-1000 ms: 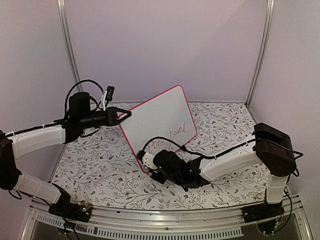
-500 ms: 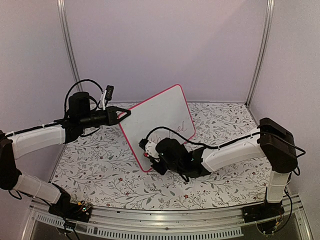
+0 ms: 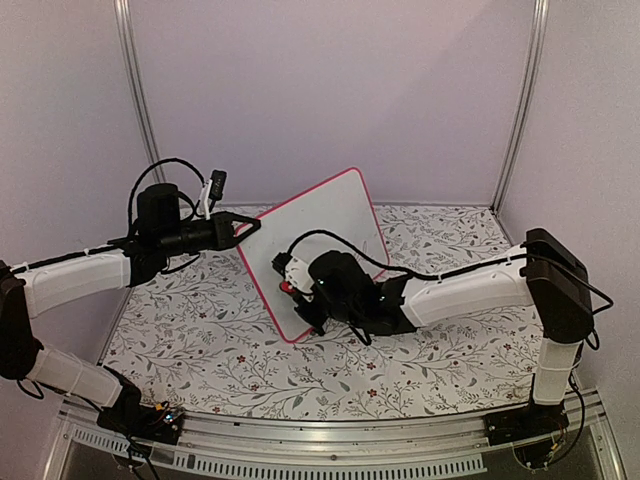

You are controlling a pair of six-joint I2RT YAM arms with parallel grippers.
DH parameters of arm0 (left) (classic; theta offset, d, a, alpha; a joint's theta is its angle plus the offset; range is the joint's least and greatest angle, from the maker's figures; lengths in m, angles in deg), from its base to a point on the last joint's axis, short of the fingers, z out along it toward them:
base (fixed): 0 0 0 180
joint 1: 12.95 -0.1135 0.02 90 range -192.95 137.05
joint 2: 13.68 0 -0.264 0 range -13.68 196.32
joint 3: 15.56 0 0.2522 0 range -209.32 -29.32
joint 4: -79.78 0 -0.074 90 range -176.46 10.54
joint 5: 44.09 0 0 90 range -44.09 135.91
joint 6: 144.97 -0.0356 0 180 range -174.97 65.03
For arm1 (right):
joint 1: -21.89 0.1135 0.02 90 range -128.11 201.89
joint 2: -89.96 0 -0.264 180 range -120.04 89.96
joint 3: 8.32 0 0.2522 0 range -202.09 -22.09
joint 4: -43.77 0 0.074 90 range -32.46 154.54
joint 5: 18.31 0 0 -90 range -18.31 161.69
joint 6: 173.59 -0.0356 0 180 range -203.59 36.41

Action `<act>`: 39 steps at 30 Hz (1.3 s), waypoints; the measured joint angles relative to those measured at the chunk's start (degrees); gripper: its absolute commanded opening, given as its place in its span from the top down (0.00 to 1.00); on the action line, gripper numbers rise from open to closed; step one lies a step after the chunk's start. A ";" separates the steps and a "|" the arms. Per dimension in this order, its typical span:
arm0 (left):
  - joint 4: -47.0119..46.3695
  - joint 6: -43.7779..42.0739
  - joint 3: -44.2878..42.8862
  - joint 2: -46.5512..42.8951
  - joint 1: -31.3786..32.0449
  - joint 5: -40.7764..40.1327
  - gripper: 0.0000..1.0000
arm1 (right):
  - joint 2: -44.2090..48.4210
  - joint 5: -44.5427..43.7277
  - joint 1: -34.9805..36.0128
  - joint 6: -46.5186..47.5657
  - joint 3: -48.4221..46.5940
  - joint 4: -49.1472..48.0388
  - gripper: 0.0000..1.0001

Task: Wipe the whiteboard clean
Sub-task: Erase the whiteboard at the center of the board.

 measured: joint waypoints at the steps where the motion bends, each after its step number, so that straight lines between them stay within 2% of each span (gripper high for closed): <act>1: 0.00 0.00 0.00 0.00 0.00 -0.07 1.00 | 0.00 0.42 -0.15 -0.13 0.00 0.00 0.76; 17: -0.02 0.15 0.00 0.00 0.00 0.24 1.00 | 1.01 1.95 -1.36 -6.14 9.57 -4.39 0.77; 39: 0.04 0.22 0.00 0.00 0.00 0.74 1.00 | 1.01 -0.28 0.48 -7.23 9.75 -1.92 0.77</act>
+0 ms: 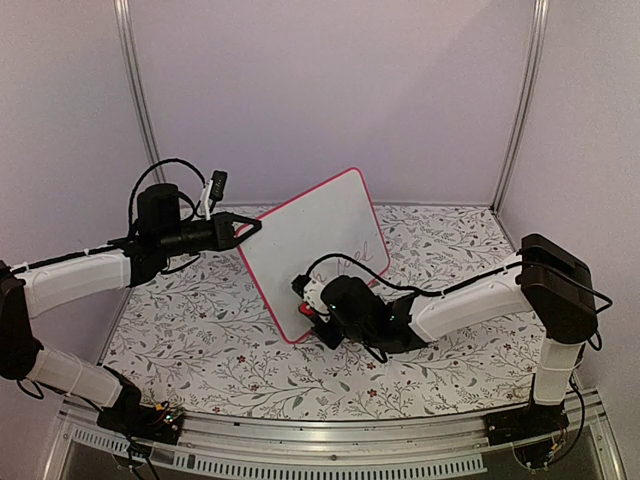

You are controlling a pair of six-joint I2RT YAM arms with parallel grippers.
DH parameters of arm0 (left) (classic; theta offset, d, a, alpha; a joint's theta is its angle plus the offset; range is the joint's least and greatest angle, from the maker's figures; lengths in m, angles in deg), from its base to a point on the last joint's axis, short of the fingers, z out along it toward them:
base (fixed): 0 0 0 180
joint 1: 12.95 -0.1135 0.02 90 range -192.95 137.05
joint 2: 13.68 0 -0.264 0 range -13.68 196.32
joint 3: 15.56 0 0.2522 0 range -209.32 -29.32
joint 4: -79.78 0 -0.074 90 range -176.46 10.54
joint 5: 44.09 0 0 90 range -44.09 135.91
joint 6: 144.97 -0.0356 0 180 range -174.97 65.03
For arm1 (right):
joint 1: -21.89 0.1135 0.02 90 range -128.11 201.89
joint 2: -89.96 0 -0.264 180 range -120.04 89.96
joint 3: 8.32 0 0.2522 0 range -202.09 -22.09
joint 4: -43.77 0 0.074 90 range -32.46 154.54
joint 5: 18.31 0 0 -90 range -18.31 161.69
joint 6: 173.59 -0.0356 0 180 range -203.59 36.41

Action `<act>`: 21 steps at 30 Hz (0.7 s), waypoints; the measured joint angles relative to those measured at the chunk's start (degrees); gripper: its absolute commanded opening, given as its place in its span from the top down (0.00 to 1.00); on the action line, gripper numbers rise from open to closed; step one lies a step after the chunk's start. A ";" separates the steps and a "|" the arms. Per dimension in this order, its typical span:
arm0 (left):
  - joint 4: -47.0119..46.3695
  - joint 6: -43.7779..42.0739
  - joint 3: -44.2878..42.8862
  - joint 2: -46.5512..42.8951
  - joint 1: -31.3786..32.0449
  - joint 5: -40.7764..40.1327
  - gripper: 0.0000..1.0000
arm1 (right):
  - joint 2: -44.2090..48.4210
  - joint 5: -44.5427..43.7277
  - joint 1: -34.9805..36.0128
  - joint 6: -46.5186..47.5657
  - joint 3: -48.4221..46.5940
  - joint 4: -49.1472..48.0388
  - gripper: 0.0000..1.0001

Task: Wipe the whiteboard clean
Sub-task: Erase the whiteboard at the center of the board.

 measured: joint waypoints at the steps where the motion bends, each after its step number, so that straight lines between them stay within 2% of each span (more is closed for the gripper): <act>1: 0.00 0.00 0.00 0.00 0.00 0.00 1.00 | 0.00 0.02 0.02 0.09 -0.02 0.00 0.76; 12: -0.02 -0.02 0.00 0.00 0.00 -0.11 1.00 | 0.00 1.36 -0.52 2.71 -4.90 1.49 0.76; 21: 0.00 0.00 0.00 0.02 0.00 -0.04 1.00 | 0.48 2.14 -1.03 1.79 -1.20 -1.40 0.76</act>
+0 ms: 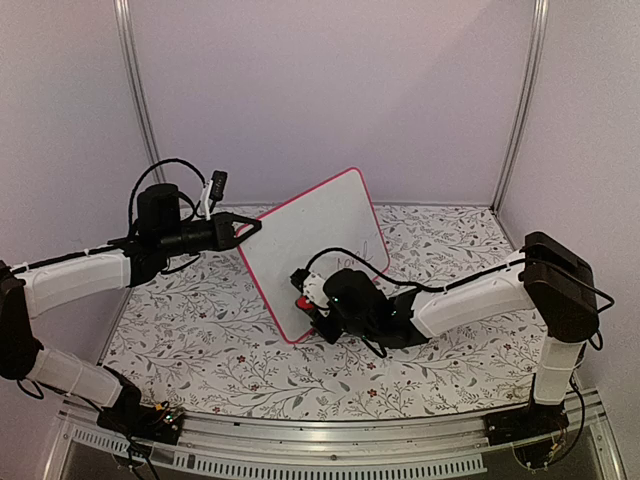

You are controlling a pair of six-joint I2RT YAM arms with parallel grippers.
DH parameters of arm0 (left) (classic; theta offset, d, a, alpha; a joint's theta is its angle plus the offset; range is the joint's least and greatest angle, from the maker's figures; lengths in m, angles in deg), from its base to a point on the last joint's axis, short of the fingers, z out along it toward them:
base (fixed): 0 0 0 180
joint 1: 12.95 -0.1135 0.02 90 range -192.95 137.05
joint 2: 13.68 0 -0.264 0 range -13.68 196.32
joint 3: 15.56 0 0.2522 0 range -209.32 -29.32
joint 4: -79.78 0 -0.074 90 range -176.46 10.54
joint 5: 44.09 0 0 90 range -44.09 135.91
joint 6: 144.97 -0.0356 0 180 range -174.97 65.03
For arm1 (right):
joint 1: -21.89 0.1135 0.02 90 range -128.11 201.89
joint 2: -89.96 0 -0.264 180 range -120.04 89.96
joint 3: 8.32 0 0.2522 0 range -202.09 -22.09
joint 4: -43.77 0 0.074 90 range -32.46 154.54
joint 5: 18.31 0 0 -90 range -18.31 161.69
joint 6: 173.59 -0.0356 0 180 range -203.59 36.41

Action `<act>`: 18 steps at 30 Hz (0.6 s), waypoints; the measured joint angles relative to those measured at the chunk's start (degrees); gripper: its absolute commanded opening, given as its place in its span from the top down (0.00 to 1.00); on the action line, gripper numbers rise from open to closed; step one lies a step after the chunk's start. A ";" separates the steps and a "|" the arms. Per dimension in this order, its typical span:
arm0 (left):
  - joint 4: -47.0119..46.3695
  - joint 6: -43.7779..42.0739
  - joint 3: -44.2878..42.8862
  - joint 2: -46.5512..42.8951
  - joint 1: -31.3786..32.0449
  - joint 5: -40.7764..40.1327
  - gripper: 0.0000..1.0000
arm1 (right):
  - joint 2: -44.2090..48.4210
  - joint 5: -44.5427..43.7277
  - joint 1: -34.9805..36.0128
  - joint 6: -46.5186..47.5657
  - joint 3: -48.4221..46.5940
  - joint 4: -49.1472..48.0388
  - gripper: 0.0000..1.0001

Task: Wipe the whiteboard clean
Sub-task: Erase the whiteboard at the center of the board.

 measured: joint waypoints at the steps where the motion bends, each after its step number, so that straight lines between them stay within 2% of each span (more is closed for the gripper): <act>1: 0.02 0.00 0.00 -0.02 0.00 0.00 1.00 | 0.09 0.02 -0.15 -0.33 0.90 -0.07 0.76; 9: 0.02 0.04 0.00 -0.02 0.02 0.04 1.00 | 0.15 0.13 -1.75 -2.49 5.27 0.46 0.76; 18: -0.15 -0.02 0.00 -0.02 0.00 -0.33 1.00 | 0.17 0.02 -2.62 -1.20 0.59 3.19 0.76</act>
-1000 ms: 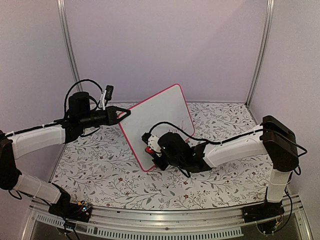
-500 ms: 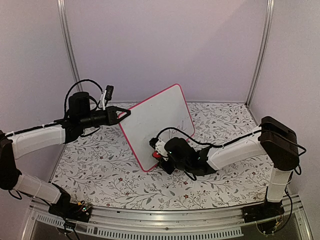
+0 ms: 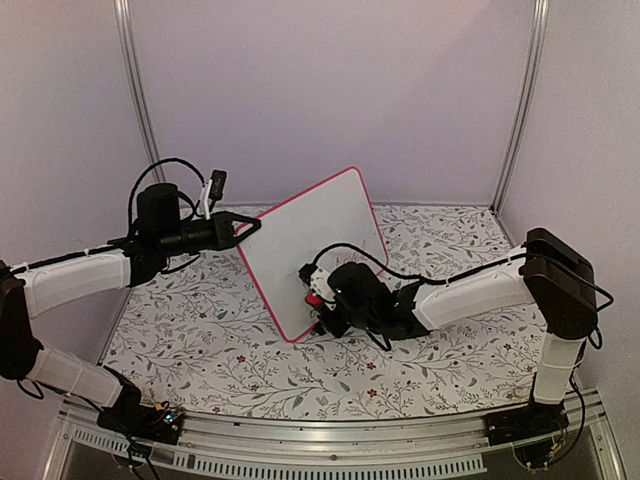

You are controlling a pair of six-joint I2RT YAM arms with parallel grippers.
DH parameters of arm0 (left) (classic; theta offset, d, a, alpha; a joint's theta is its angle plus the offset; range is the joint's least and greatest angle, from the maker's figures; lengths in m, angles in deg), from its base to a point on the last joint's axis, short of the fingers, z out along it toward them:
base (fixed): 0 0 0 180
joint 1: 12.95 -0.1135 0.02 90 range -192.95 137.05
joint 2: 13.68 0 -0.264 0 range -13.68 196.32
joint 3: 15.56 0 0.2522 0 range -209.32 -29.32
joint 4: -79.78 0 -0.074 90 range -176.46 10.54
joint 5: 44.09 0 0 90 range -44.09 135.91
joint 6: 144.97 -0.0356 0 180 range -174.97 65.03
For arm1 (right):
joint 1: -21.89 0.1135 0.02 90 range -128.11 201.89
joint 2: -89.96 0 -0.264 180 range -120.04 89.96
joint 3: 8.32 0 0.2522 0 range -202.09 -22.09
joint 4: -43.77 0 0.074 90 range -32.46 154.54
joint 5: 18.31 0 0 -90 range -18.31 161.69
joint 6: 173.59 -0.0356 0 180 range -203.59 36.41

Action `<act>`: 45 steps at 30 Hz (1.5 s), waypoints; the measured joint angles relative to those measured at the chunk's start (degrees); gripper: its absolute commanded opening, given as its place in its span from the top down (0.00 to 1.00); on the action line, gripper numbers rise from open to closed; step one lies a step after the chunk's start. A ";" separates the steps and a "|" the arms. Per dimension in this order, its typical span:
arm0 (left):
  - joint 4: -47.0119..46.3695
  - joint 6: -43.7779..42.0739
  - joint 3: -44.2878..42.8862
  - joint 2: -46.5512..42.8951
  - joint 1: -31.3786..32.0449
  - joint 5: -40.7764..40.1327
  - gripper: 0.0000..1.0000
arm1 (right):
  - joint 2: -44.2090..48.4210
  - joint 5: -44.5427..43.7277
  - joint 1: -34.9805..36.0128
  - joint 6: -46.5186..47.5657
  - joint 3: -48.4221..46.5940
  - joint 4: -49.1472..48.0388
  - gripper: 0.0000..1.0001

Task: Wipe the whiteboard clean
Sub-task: Erase the whiteboard at the center of the board.

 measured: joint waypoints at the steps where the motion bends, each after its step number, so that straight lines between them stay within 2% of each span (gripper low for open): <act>1: -0.02 0.00 0.00 0.00 0.00 -0.15 1.00 | -0.02 0.00 -0.13 0.35 -0.79 0.26 0.76; 10: -0.09 0.00 0.00 0.00 -0.04 -0.92 1.00 | -0.02 0.02 -1.25 3.30 -6.36 1.20 0.76; 35: -0.02 0.04 0.00 0.00 -0.09 -1.05 1.00 | -0.02 1.20 -2.27 3.76 -9.40 0.31 0.76; 45: 0.04 0.09 0.00 0.00 -0.09 -1.03 1.00 | 0.07 1.70 -2.43 2.80 -7.30 -2.86 0.76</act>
